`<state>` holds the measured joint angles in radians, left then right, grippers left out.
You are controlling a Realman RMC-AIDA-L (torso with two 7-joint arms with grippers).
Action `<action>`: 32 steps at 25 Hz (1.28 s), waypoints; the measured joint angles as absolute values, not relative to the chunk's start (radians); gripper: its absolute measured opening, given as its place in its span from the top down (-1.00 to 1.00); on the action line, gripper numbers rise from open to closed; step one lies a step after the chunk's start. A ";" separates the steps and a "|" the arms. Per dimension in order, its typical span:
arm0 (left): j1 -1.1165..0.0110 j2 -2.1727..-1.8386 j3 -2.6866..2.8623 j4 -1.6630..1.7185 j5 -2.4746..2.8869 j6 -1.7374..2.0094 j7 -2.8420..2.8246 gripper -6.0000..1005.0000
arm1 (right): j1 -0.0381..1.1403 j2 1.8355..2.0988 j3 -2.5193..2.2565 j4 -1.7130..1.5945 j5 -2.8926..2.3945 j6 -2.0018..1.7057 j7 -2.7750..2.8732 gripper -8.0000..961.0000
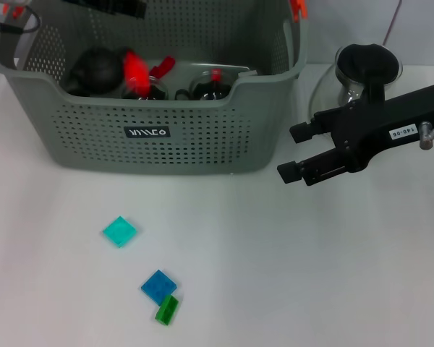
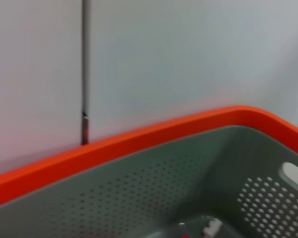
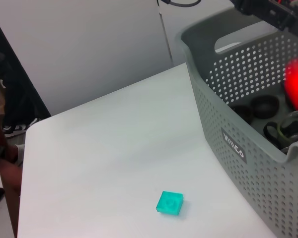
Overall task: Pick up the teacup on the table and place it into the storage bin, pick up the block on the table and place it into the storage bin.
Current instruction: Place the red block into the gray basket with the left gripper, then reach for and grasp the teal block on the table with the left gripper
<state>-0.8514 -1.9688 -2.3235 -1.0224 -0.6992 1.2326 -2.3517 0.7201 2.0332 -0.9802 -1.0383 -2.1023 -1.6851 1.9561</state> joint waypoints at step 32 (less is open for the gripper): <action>-0.463 -2.170 -2.151 -1.753 -0.663 1.916 -2.368 -0.89 | 0.754 2.034 -0.973 -0.924 -2.102 -1.621 1.913 -0.93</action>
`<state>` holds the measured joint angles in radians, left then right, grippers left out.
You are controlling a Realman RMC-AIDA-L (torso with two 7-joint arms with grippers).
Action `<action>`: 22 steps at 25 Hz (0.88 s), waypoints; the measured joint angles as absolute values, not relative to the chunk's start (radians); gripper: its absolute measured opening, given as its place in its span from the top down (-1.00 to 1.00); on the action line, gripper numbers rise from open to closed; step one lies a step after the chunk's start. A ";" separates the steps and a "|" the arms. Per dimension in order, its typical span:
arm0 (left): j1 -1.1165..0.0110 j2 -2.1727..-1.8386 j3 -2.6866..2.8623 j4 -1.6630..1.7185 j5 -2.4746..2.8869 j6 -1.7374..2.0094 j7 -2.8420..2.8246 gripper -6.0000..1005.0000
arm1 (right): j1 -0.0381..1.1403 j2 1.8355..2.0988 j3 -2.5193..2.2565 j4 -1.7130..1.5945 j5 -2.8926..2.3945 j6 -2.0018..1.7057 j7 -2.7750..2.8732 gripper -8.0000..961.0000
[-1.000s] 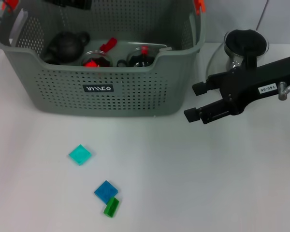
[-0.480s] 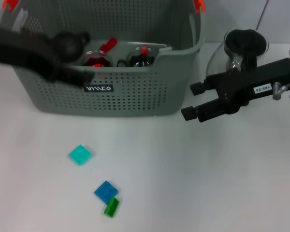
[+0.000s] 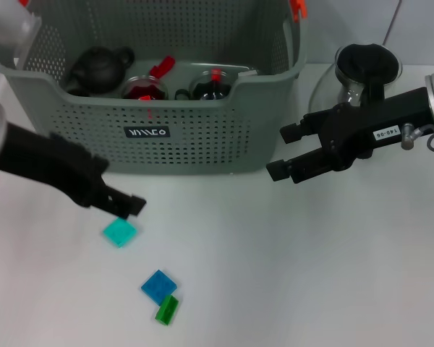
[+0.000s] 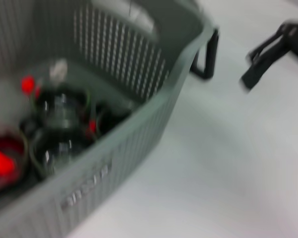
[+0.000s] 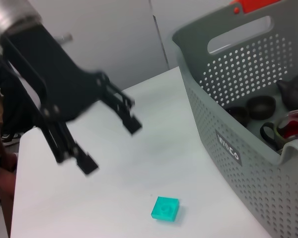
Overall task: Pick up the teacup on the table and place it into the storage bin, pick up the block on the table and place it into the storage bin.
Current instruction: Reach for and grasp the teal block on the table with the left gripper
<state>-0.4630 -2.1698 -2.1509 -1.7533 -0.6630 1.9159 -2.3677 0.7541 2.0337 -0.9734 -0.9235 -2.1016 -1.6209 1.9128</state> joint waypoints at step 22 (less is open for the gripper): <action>-0.516 -2.171 -1.878 -1.444 -0.374 1.617 -2.475 -0.89 | 0.762 2.033 -0.973 -0.896 -2.103 -1.600 1.908 -0.93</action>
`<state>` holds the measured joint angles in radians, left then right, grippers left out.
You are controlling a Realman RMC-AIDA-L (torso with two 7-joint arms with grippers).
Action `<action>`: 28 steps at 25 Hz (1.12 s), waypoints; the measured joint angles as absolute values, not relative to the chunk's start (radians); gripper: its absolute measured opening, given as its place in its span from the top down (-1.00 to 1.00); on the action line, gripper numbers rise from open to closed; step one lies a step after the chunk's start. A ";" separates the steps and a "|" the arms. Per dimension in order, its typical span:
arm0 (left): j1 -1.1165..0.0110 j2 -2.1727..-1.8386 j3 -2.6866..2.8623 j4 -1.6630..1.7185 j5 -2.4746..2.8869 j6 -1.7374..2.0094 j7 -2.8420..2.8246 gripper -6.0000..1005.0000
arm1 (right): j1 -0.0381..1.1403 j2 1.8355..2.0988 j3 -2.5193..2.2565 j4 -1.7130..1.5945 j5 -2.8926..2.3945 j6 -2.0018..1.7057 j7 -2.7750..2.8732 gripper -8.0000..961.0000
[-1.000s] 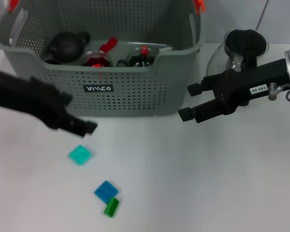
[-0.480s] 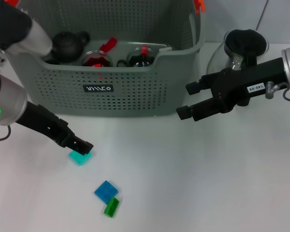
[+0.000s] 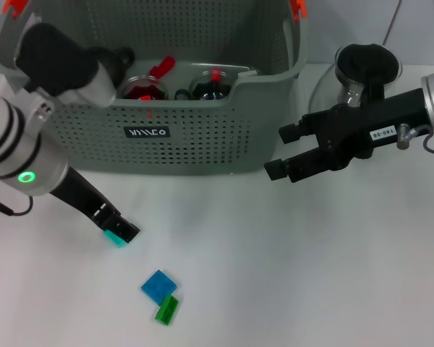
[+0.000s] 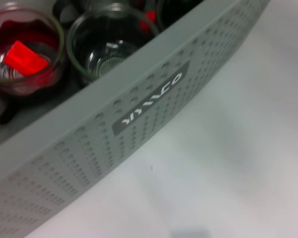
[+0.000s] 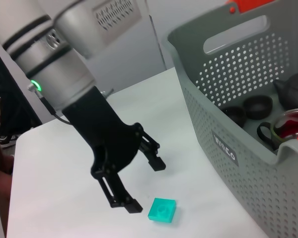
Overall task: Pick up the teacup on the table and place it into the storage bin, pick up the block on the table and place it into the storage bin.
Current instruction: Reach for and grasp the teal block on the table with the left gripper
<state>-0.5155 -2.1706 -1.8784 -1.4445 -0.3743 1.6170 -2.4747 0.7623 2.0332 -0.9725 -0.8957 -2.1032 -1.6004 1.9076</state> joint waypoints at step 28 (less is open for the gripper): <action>-0.589 -2.171 -1.784 -1.201 -0.295 1.443 -2.554 -0.83 | 0.762 2.028 -0.971 -0.868 -2.102 -1.584 1.879 -0.93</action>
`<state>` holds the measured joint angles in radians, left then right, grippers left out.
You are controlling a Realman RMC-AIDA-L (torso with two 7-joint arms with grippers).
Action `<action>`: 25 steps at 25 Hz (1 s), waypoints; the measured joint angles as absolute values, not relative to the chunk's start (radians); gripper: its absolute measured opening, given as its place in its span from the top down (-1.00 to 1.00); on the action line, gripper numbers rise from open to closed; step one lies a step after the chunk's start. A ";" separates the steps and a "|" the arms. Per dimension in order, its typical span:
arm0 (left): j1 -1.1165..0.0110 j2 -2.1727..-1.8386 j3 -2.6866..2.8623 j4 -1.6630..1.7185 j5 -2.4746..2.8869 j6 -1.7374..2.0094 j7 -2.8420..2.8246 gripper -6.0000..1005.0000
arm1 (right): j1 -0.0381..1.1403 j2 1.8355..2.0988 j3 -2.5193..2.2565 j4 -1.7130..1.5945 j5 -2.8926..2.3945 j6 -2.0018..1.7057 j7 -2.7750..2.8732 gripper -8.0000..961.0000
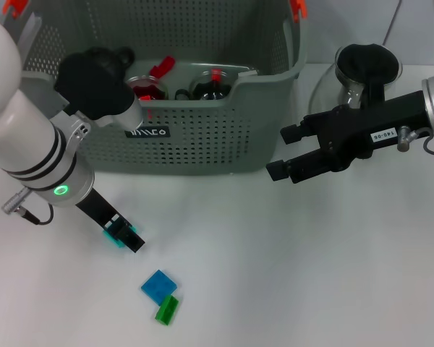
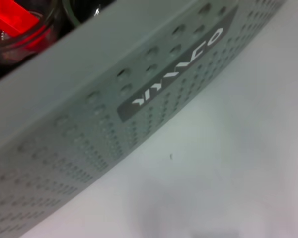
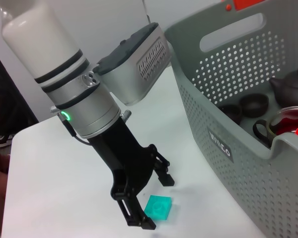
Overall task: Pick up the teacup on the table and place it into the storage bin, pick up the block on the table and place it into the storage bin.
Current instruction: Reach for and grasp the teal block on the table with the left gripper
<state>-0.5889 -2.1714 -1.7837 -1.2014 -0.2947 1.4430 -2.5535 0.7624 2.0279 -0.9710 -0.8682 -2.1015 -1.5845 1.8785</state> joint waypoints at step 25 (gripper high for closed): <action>-0.589 -2.172 -1.729 -1.190 -0.273 1.432 -2.578 -0.27 | 0.758 2.028 -0.972 -0.868 -2.101 -1.587 1.878 -0.93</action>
